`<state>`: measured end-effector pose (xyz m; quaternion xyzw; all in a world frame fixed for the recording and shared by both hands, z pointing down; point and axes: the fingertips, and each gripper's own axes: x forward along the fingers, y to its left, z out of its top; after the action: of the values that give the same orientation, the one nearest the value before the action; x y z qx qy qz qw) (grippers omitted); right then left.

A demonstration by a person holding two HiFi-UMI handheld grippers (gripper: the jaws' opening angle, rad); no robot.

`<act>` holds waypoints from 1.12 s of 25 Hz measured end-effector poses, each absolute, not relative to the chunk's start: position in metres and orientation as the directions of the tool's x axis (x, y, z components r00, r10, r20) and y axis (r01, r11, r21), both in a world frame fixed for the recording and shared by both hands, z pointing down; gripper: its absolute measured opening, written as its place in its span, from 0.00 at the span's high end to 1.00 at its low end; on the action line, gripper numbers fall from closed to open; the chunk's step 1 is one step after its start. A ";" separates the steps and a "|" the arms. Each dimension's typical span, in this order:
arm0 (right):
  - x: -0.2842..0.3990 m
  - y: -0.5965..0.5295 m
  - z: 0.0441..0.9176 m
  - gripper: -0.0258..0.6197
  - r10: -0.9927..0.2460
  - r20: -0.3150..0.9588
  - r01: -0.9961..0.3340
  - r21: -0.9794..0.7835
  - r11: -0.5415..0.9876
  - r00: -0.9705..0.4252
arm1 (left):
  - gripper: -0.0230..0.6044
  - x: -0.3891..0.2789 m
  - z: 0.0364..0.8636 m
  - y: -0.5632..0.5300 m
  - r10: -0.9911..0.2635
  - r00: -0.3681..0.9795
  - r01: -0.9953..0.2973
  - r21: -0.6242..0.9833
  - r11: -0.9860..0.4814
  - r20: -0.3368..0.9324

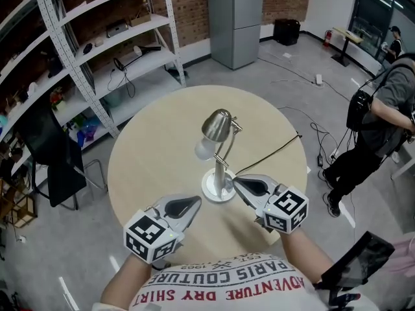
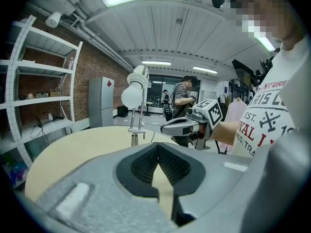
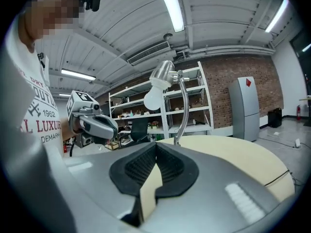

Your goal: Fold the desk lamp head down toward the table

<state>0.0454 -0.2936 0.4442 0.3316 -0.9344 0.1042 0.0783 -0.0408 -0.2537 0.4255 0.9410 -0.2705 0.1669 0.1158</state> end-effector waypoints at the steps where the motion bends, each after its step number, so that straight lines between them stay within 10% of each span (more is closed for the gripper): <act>1: 0.046 -0.297 0.448 0.95 -0.609 0.218 -0.642 -0.141 0.753 -0.762 | 0.96 -0.042 0.426 -0.257 -0.474 0.796 -0.551 0.127 -0.825 0.377; 19: 0.017 -0.356 0.538 0.72 -0.617 0.300 -0.661 -0.067 0.747 -0.728 | 0.95 -0.067 0.424 -0.291 -0.534 0.770 -0.600 0.113 -0.792 0.349; 28: 0.010 -0.368 0.545 0.76 -0.627 0.337 -0.675 -0.035 0.737 -0.702 | 0.68 -0.058 0.357 -0.302 -0.476 0.828 -0.510 0.045 -0.859 0.297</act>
<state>0.0097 -0.3681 0.5447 0.3542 -0.9192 0.0782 0.1531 -0.0576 -0.3016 0.3567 0.9540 -0.2585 0.1391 0.0611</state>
